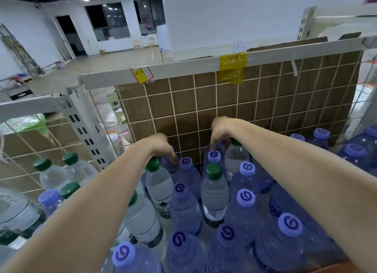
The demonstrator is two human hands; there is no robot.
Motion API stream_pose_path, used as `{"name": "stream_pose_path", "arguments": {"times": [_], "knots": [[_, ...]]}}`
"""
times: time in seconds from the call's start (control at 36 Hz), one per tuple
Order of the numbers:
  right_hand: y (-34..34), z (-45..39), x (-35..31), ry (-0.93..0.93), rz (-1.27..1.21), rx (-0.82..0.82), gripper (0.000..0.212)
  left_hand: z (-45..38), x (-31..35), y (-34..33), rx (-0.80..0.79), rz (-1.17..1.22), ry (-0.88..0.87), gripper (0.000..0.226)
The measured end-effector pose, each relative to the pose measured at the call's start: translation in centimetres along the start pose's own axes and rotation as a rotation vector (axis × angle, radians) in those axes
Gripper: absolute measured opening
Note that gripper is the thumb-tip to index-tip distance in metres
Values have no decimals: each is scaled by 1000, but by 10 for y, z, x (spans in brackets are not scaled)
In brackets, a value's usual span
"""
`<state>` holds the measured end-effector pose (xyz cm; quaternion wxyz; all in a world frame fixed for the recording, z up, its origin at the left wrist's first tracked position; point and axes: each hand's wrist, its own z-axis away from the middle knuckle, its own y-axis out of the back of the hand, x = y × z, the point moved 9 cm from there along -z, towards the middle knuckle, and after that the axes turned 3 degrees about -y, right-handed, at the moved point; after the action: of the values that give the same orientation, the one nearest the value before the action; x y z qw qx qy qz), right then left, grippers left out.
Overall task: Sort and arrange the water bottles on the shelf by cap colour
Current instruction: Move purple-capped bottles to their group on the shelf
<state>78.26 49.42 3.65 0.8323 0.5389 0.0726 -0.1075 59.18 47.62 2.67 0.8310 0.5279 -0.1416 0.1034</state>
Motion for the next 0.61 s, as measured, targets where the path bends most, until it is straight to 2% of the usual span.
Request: {"name": "stream_pose_path", "arguments": {"times": [0.06, 0.22, 0.36, 0.47, 0.53, 0.61], "knots": [[0, 2, -2, 6, 3, -1, 25, 1, 0, 4, -2, -16, -1, 41], [-5, 5, -11, 29, 19, -31, 31, 6, -5, 7, 10, 14, 21, 42], [-1, 10, -8, 26, -6, 8, 56, 10, -3, 11, 48, 68, -12, 48], [4, 20, -3, 47, -73, 56, 50, 15, 1, 18, 80, 132, -43, 40], [10, 27, -2, 61, -113, 89, 49, 21, 1, 22, 89, 146, -46, 44], [17, 39, 6, 56, -156, 119, 57, 30, -3, 29, 92, 188, -53, 62]]}}
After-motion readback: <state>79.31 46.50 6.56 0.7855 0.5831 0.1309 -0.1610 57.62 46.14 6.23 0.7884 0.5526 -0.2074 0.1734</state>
